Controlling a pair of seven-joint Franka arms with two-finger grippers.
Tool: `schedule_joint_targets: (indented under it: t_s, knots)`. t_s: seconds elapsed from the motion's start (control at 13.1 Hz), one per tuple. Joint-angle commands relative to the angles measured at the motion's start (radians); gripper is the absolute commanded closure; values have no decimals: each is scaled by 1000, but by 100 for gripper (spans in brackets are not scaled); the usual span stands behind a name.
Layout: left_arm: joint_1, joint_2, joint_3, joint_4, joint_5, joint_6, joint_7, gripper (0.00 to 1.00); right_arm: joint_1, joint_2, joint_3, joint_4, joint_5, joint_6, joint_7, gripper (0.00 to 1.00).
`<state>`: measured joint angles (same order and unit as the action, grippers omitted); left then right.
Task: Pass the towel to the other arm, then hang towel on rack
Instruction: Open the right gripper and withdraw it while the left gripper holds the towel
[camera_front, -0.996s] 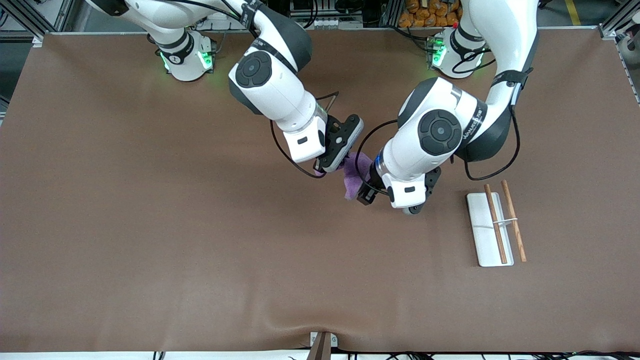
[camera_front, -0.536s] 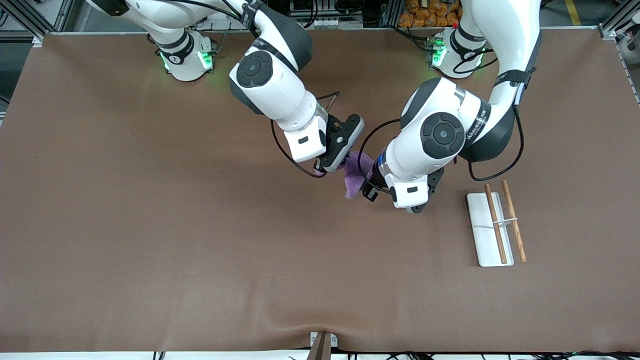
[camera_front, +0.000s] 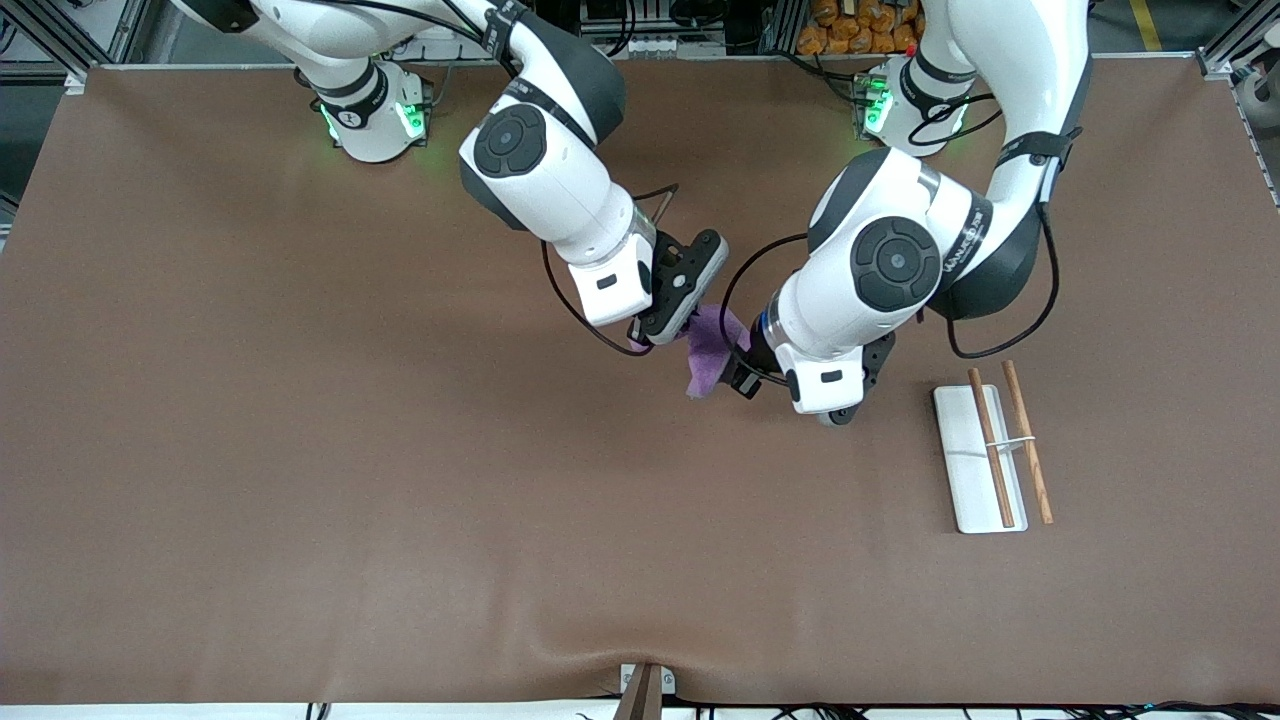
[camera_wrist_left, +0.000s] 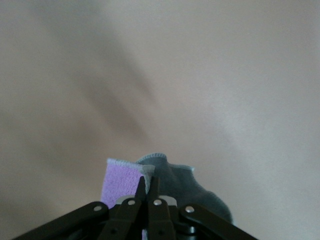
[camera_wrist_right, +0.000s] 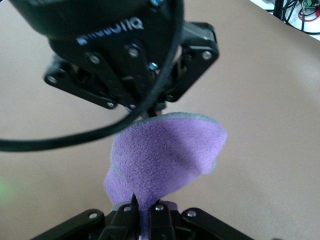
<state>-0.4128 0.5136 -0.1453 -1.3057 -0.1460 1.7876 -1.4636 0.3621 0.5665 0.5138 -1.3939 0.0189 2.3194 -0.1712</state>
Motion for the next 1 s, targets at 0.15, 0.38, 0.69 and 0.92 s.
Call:
schedule_joint_targets:
  t_s: [0.15, 0.38, 0.69, 0.92]
  knots:
    - [66, -72, 7, -6, -4, -134, 185, 100, 8, 4, -5, 9, -5, 0, 3, 1]
    - [112, -104, 7, -7, 3, -207, 322, 100, 4, 3, -5, 1, -11, -5, 1, 0]
    - [155, -139, 7, -7, 42, -275, 460, 100, 1, 0, -5, 1, -13, -5, -1, 0]
    - [195, -153, 7, -7, 101, -318, 647, 100, -3, -5, -8, -11, -14, -8, -1, 0]
